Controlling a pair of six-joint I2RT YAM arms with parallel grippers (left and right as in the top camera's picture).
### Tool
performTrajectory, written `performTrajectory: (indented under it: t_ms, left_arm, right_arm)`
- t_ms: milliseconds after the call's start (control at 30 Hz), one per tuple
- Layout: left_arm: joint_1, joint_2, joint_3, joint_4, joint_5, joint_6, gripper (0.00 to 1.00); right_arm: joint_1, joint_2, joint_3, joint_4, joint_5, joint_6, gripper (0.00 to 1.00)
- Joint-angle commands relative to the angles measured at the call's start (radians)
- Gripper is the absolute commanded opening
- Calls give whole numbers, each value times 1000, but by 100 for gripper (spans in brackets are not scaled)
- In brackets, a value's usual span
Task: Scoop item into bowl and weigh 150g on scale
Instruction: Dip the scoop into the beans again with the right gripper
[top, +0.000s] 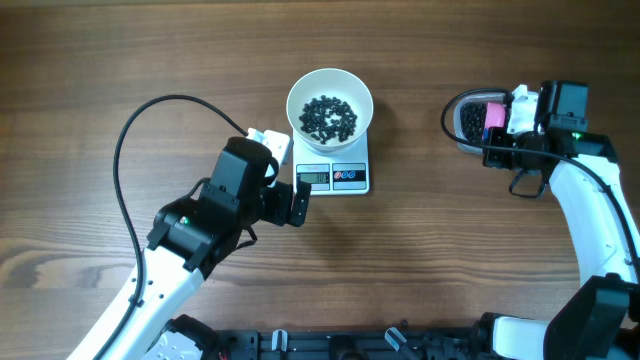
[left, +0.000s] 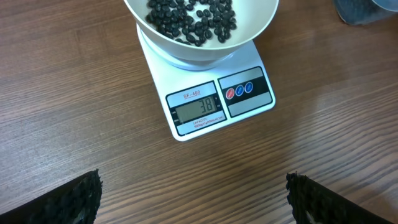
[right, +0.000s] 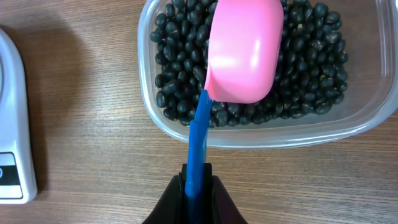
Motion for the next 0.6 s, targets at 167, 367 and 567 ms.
performTrajectory:
  t_ms: [167,367,567]
  left_arm:
    - [-5,1,3,0,-6,20,100]
    - [-5,1,3,0,-6,20,100]
    - [-5,1,3,0,-6,20,100]
  right_arm:
    - [-64,21,-10,-26,-170,-23,4]
    - [-139,21,-10,-42,-339,-100,4]
    - [-165,21,-10,-48,-341,-84,4]
